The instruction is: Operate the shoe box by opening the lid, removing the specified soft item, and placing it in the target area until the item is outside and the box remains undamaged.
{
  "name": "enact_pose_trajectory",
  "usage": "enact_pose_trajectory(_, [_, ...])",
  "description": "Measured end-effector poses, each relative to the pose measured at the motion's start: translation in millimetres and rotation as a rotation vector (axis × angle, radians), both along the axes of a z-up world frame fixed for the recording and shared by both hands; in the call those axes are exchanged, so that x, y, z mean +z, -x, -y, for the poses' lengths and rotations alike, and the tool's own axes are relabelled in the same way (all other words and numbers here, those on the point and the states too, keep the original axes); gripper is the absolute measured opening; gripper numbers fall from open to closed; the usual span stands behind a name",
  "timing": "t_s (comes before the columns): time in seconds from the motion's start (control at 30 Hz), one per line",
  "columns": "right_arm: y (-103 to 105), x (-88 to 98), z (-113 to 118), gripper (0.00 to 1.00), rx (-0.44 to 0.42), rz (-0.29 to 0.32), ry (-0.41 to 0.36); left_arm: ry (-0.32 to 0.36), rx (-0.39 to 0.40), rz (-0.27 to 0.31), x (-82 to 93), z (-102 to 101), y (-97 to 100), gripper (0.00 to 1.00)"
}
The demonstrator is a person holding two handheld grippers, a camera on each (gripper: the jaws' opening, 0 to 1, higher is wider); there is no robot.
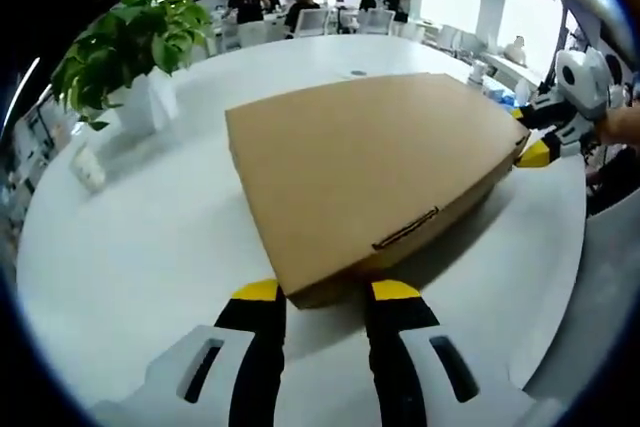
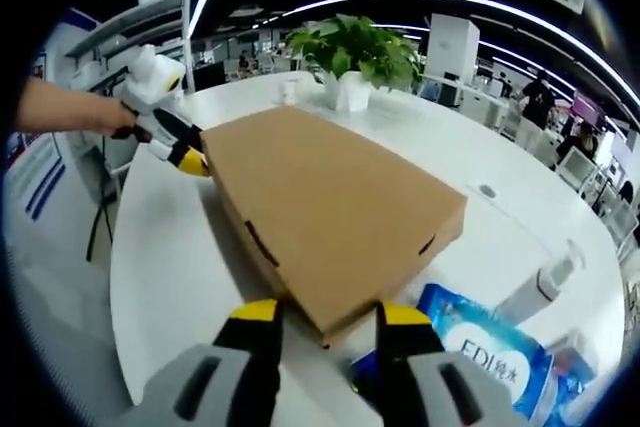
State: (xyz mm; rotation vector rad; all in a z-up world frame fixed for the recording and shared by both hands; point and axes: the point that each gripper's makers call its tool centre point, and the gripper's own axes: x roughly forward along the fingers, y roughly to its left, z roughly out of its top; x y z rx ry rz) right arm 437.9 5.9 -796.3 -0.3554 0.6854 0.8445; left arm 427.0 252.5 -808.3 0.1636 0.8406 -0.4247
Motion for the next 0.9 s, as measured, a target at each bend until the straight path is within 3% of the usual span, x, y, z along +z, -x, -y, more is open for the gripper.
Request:
enact_pose_trajectory(0.33, [-14,-0.8,2,0.34,0.007,0.0,0.02,0.002,0.009,0.004,0.0,1,-7.9,0.3])
enact_pose_trajectory(0.73, [-14,0.9,4,0.35,-0.004,0.001,0.011,-0.012,0.008,0.001,-2.4,-4,-13.6,0.31])
enact_pose_trajectory(0.9, [-11,10.5,9,0.37,0.0,0.028,0.008,-0.009,0.02,0.014,4.3,-6,-10.0,0.33])
